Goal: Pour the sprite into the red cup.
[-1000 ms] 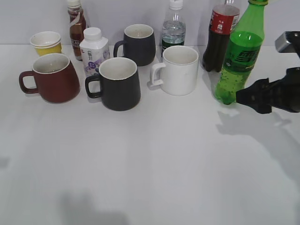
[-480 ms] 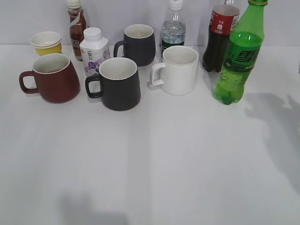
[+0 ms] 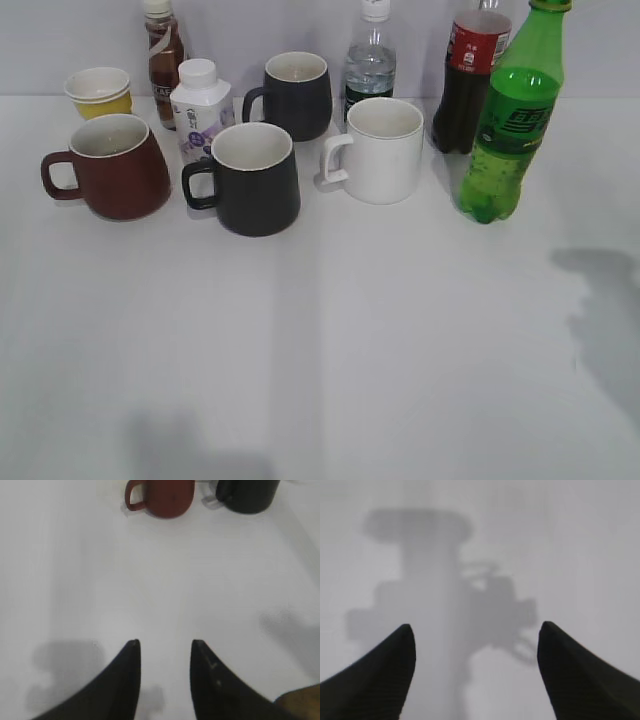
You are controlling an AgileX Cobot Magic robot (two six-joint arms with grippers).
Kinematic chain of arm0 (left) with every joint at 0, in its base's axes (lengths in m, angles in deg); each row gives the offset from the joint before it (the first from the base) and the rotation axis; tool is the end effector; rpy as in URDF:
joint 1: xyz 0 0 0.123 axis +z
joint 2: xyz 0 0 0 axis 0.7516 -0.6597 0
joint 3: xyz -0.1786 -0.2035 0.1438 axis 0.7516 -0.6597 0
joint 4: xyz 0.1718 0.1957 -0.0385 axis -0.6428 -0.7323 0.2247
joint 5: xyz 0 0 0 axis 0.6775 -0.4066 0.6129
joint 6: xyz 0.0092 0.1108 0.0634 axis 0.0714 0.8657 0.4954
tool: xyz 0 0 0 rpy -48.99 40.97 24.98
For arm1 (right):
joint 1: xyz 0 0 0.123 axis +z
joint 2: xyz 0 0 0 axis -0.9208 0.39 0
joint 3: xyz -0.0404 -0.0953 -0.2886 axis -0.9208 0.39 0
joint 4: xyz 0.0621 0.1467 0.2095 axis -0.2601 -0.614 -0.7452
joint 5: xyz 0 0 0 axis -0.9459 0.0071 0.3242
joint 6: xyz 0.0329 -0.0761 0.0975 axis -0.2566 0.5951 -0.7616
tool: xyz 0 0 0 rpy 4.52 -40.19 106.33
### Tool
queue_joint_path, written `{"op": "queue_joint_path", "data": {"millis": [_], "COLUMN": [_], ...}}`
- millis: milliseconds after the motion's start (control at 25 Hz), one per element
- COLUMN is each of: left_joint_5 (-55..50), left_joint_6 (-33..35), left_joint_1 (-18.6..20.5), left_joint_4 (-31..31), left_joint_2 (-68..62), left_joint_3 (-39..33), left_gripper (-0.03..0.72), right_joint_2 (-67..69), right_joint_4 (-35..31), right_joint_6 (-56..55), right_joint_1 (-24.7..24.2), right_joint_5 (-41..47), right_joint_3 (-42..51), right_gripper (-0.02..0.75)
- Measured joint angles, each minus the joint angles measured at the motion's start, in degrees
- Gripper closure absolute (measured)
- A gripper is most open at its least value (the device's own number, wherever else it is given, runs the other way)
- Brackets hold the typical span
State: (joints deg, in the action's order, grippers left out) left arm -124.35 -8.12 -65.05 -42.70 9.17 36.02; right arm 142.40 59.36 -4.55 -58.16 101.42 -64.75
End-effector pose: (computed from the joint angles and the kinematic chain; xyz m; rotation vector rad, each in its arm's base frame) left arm 0.0242 0.0009 0.3029 0.2253 2.2019 -0.1190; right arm 0.2210 0.0049 0.2042 -0.0585 2.4763 -0.2095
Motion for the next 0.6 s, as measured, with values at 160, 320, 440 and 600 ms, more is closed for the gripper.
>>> {"op": "queue_joint_path", "data": {"millis": [160,320,440,600], "left_joint_5": [4.17,6.96,7.59,7.82], "left_joint_6": [0.95,1.14,1.18,1.71], "left_joint_1": [0.0,0.0,0.0,0.0], "left_joint_4": [0.0,0.06,0.06,0.06], "left_joint_2": [0.0,0.0,0.0,0.0], "left_joint_3": [-4.88,-8.64,-8.9,-8.95], "left_gripper": [0.421,0.423,0.428,0.43], "right_joint_2": [-7.76,-18.81,-28.93,-41.38], "right_joint_4": [-24.85,-30.59,-31.45,-33.53], "right_joint_6": [26.92,32.53,33.15,33.14], "right_joint_1": [2.26,2.6,2.6,2.6], "right_joint_5": [9.63,19.76,23.48,26.05], "right_joint_3": [-0.79,-0.84,-0.79,0.02], "right_gripper": [0.168,0.169,0.169,0.169]}}
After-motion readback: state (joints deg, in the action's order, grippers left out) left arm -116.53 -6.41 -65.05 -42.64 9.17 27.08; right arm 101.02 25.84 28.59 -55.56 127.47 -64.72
